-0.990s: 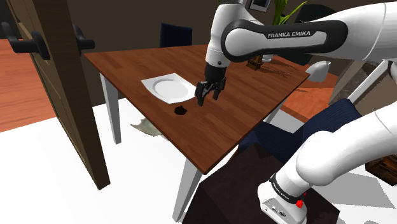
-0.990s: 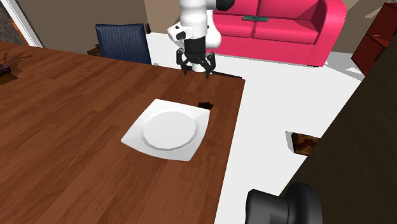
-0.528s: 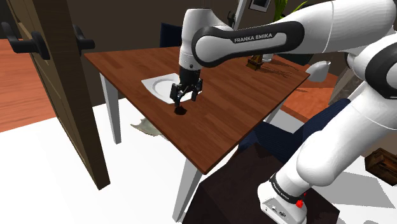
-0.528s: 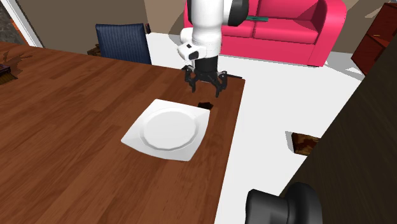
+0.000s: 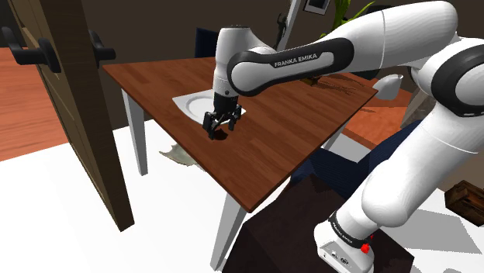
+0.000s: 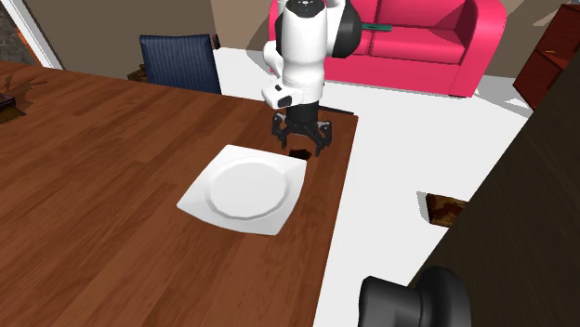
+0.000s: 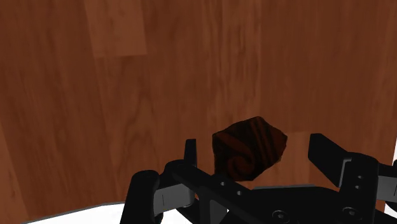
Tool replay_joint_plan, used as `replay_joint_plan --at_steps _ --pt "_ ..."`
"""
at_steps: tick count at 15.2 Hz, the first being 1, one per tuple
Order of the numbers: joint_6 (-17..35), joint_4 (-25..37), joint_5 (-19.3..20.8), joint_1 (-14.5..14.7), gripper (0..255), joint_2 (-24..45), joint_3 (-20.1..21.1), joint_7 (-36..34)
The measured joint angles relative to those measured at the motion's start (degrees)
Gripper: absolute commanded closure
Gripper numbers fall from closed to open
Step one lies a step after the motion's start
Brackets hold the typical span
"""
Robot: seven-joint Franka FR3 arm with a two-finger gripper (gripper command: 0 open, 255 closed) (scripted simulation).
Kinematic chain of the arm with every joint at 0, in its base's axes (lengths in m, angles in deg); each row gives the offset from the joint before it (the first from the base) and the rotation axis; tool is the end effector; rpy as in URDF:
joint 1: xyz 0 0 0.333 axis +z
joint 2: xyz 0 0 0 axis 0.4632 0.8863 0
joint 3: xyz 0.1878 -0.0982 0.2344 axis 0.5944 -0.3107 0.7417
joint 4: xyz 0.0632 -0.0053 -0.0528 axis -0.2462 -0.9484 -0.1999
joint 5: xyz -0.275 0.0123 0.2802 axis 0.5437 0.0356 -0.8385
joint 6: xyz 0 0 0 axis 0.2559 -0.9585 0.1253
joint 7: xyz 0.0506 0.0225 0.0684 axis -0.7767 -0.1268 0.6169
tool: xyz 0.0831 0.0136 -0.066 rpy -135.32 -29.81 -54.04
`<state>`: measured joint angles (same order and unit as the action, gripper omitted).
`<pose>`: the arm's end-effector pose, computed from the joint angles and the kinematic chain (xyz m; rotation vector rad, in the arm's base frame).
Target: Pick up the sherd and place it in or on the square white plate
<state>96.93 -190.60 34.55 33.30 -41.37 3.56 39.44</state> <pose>0.4860 0.2433 0.4200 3.1221 0.1622 -0.0851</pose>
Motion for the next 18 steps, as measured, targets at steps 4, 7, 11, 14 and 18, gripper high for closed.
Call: replay_joint_plan --at_steps 4,7,11,14,18 --pt "0.7 -0.6 0.0 0.0 0 0.1 0.0 0.0" --pt "0.7 -0.6 0.0 0.0 255 0.1 0.0 0.0" --pt "0.7 -0.6 0.0 0.0 255 0.1 0.0 0.0" --pt "0.7 -0.6 0.0 0.0 255 0.1 0.0 0.0" --pt "0.3 -0.4 0.0 0.0 255 -0.1 0.0 0.1"
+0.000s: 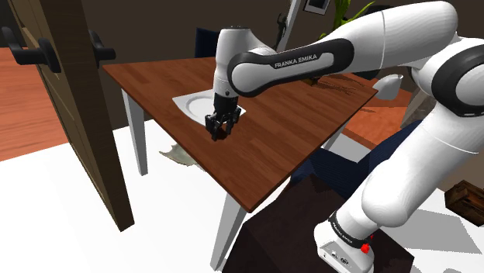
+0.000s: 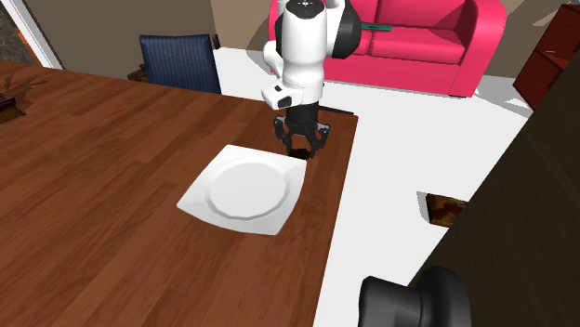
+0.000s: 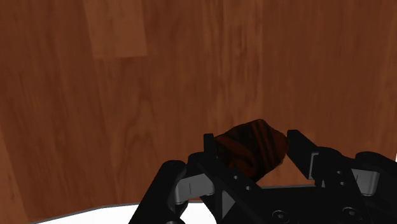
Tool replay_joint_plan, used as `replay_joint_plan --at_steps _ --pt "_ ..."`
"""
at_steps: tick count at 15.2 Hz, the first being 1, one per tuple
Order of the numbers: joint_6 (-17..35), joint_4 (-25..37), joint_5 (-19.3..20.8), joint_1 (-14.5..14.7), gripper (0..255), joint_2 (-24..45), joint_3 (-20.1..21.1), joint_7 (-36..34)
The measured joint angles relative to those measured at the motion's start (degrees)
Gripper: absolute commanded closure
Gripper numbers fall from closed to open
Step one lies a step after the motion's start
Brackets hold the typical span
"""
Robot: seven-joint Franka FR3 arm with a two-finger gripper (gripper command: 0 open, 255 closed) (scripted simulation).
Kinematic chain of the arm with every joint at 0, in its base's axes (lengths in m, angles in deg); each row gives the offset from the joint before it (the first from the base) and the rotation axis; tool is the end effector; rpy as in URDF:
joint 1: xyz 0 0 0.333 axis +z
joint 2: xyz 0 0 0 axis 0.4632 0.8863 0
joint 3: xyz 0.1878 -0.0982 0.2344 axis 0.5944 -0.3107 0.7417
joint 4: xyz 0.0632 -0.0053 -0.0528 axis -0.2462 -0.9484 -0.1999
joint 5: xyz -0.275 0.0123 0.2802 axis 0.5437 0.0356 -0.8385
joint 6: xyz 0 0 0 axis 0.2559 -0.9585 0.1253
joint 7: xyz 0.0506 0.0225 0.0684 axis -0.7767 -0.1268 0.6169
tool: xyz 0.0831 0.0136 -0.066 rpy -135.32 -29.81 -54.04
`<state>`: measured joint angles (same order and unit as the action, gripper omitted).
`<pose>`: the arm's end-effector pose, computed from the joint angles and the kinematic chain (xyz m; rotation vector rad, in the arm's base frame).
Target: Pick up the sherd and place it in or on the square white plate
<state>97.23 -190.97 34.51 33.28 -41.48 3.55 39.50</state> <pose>0.4851 0.2426 0.4185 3.1223 0.1625 -0.0842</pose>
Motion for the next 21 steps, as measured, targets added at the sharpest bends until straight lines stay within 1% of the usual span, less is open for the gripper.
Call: replay_joint_plan --at_steps 6,18,21 --pt "-4.0 2.5 -0.6 -0.1 255 -1.6 -0.1 0.4" --pt "-12.8 9.7 -1.2 -0.2 255 -3.3 -0.3 0.8" --pt "-14.2 14.4 0.2 -1.1 255 0.2 -1.1 2.1"
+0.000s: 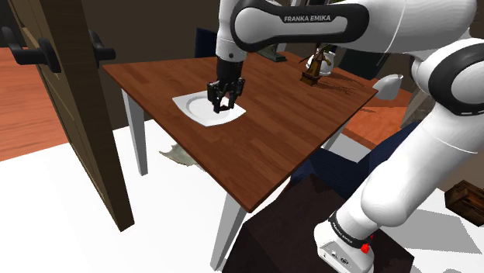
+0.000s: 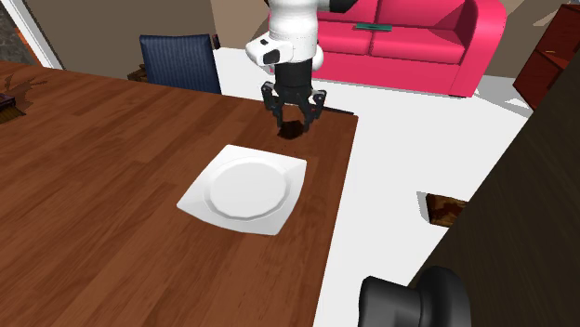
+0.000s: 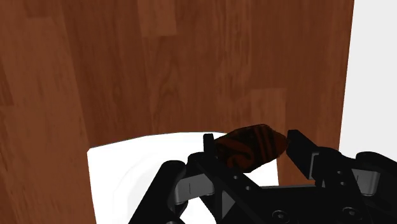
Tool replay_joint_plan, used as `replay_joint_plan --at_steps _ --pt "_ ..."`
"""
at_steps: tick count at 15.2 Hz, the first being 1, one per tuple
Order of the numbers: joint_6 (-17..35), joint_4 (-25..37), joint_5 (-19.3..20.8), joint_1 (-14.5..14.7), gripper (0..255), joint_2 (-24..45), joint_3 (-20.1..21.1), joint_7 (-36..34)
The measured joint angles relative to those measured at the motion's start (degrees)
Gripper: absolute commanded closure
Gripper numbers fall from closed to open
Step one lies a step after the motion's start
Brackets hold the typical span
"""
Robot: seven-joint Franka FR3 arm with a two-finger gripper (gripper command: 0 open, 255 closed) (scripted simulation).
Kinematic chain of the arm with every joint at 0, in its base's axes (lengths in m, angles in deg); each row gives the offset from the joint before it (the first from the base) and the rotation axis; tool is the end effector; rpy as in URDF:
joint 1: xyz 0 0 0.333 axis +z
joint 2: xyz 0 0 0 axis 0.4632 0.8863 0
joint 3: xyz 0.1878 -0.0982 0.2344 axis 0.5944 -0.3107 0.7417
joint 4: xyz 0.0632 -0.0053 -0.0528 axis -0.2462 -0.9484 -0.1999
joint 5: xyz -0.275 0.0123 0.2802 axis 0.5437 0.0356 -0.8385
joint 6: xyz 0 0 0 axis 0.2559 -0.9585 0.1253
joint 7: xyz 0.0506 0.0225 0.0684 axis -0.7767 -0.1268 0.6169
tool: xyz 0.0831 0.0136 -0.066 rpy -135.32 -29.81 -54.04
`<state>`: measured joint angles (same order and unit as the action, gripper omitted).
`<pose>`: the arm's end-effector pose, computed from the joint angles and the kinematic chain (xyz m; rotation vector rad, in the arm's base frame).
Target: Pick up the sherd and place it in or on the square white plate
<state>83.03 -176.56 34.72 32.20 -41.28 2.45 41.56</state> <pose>0.5112 0.2310 0.5138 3.1225 0.1625 -0.0833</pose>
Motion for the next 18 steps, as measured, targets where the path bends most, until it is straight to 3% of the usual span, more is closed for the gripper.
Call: replay_joint_plan --at_steps 5,10,13,18 --pt "-3.1 11.7 3.0 -1.1 255 9.1 -1.4 2.1" --pt "-8.4 27.7 6.0 -1.4 255 20.2 -2.9 4.6" --pt "-7.4 28.6 6.4 -1.4 255 22.1 -3.2 4.9" --pt "-3.7 24.9 6.5 -1.7 255 22.1 -3.3 4.8"
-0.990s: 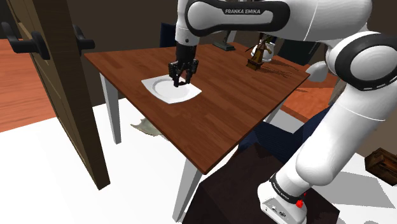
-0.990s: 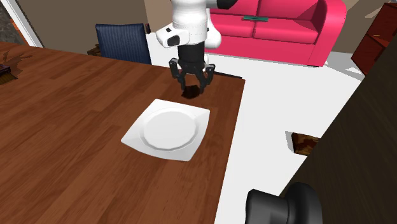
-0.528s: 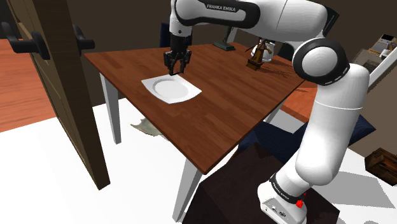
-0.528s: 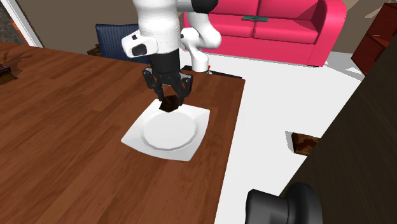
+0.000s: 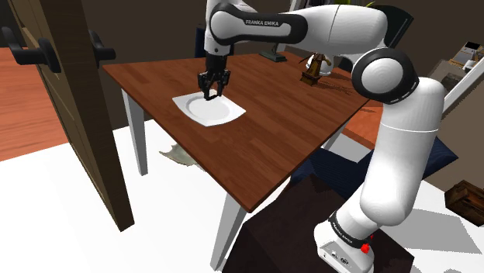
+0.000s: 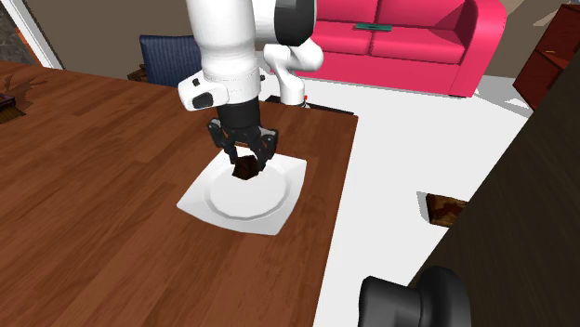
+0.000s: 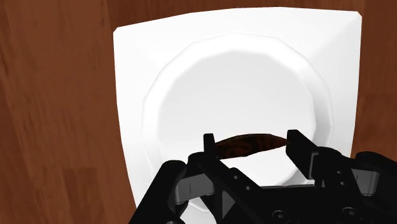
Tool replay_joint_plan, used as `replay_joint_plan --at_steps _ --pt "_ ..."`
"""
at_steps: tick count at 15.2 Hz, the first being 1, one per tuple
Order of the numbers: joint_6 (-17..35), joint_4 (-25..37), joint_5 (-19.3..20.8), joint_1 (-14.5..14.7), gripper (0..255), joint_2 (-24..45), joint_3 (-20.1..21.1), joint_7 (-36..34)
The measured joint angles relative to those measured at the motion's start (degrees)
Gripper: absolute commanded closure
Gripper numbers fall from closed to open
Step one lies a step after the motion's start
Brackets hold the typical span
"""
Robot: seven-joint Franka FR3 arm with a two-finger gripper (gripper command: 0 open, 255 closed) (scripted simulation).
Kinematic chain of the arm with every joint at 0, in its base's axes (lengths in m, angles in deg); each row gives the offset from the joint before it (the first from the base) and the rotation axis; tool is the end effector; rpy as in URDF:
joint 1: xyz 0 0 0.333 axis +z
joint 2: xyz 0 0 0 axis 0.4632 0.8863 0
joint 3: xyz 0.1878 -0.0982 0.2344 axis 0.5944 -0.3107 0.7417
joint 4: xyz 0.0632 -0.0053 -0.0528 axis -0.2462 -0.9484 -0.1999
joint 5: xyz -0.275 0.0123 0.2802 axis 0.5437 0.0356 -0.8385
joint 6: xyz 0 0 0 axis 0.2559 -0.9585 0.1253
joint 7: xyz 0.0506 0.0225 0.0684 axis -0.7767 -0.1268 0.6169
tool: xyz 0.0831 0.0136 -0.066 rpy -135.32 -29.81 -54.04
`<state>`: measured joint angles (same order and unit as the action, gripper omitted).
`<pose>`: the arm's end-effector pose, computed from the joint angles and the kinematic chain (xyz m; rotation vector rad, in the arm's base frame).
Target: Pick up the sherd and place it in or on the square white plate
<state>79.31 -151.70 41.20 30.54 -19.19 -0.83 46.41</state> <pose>0.6448 0.1836 0.4836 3.1221 0.1624 -0.0846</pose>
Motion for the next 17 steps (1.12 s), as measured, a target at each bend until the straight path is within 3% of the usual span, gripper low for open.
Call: replay_joint_plan --at_steps 7,13,14,17 --pt "5.2 -5.0 0.1 -0.3 255 0.2 -0.1 -0.1" --pt "5.8 -5.2 0.2 -0.3 255 0.2 -0.1 -0.2" --pt "5.7 -5.2 0.2 -0.3 0 0.2 -0.1 -0.1" --pt "5.7 -5.1 0.2 -0.4 0 0.5 -0.2 -0.1"
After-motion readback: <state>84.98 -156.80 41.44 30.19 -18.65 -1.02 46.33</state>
